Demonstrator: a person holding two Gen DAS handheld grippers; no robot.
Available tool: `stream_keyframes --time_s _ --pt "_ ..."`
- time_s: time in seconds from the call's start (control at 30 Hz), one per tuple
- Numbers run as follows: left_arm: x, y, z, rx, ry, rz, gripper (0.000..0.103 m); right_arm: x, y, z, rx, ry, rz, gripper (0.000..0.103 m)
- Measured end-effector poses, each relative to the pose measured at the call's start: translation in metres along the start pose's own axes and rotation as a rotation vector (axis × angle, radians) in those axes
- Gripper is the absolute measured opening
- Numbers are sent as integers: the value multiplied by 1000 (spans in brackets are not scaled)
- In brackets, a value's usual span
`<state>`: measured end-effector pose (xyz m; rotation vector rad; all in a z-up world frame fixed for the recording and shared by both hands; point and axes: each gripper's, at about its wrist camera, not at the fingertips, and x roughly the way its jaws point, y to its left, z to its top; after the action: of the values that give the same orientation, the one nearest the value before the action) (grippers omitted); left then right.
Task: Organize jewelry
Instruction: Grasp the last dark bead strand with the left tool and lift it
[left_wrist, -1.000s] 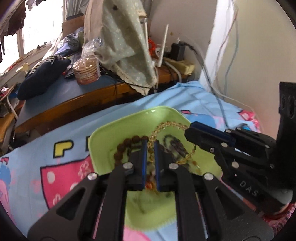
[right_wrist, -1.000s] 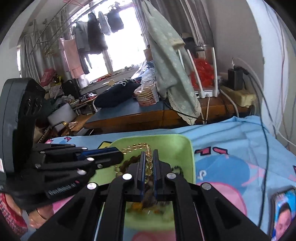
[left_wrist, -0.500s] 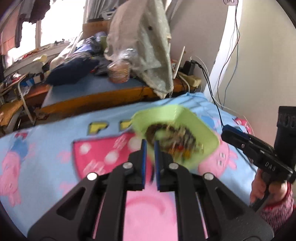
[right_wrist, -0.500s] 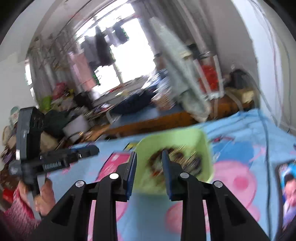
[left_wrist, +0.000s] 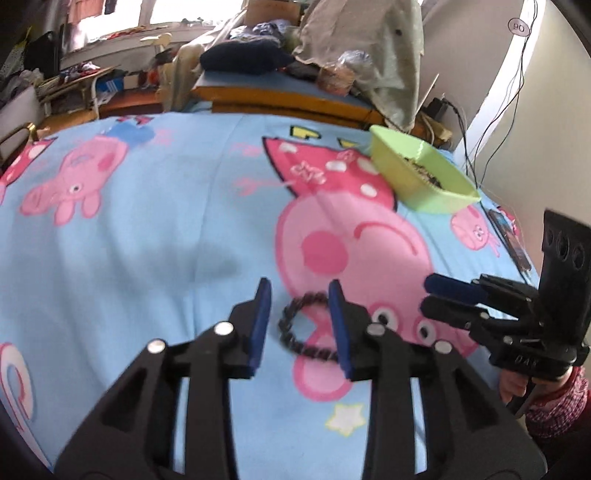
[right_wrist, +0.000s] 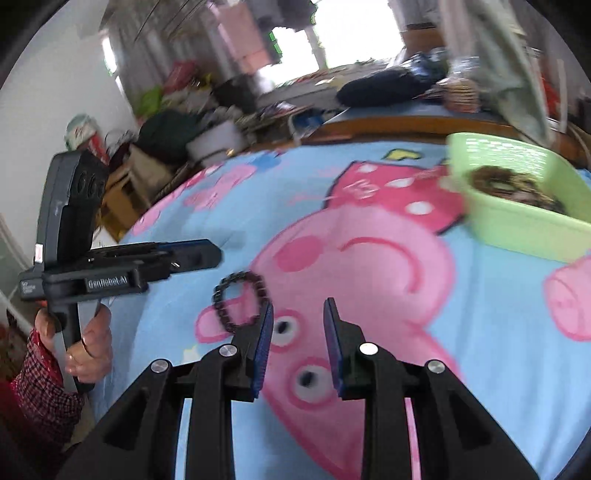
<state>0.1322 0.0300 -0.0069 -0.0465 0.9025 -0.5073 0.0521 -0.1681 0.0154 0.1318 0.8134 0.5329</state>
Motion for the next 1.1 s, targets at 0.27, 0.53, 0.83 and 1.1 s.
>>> stream_keyframes --time_s 0.27,0.53,0.83,1.1 --pt "8 -8 -24 76 40 53 30 34 30 10 -104 70 -34 0" --pt "14 -11 -29 61 35 89 9 52 36 11 -188 131 -109 0" --pt "19 -67 -43 147 81 -27 9 2 7 -28 -91 82 -128 0" --pt "33 -151 -60 296 141 -187 9 -81 -23 -96 62 -13 -229 0"
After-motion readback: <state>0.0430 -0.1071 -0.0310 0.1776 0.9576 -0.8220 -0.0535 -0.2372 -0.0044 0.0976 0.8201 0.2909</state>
